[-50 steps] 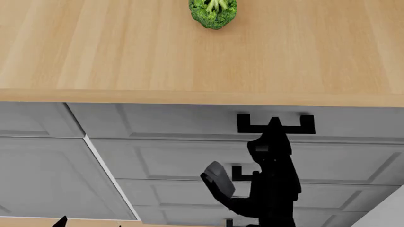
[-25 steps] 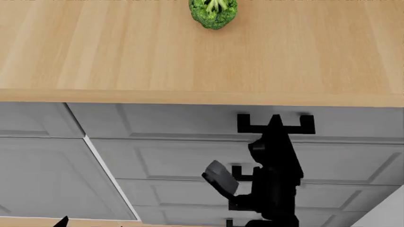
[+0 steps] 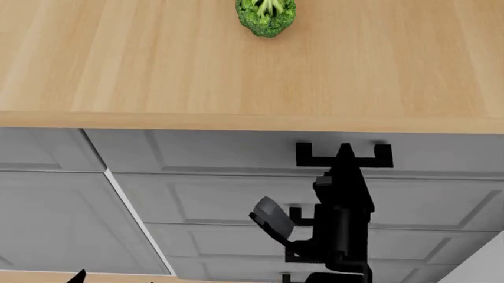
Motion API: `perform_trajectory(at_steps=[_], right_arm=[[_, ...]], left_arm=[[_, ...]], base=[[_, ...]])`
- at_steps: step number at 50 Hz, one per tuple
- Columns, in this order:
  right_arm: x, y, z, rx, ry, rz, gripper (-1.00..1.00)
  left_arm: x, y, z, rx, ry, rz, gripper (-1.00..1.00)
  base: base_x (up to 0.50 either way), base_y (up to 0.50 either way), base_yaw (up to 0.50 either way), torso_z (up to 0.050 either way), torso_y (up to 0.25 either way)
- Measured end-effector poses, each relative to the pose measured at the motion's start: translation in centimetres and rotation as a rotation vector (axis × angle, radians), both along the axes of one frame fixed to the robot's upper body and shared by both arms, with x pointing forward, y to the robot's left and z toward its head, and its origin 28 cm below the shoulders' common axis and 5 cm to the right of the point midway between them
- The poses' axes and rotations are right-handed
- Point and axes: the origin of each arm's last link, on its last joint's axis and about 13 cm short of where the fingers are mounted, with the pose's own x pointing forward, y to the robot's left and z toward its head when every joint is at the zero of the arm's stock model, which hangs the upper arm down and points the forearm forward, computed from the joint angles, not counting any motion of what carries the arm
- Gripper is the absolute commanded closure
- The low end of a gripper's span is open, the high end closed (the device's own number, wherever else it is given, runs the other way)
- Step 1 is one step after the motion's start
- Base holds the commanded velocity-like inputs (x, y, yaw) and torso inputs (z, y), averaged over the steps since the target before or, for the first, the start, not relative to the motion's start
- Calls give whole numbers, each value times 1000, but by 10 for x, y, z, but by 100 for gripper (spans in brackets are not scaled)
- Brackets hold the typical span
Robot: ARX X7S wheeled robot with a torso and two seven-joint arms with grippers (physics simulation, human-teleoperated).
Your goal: Open the right drawer.
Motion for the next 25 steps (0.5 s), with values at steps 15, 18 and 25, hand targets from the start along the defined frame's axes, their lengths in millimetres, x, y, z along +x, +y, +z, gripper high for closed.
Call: perform_trajectory(at_steps=[15,18,25], right_arm=[[-20,-1,4,53,46,24,100],[-24,-1,4,55,52,26,100],[-33,-2,3,58,66,30,100]], left_arm=[[-1,0,1,4,-2,0,-100],[-1,0,1,5,-2,-1,-100],[-1,0,1,6,-2,-1,-100]], base=[[0,0,0,0,0],[0,0,0,0,0],[0,0,0,0,0]])
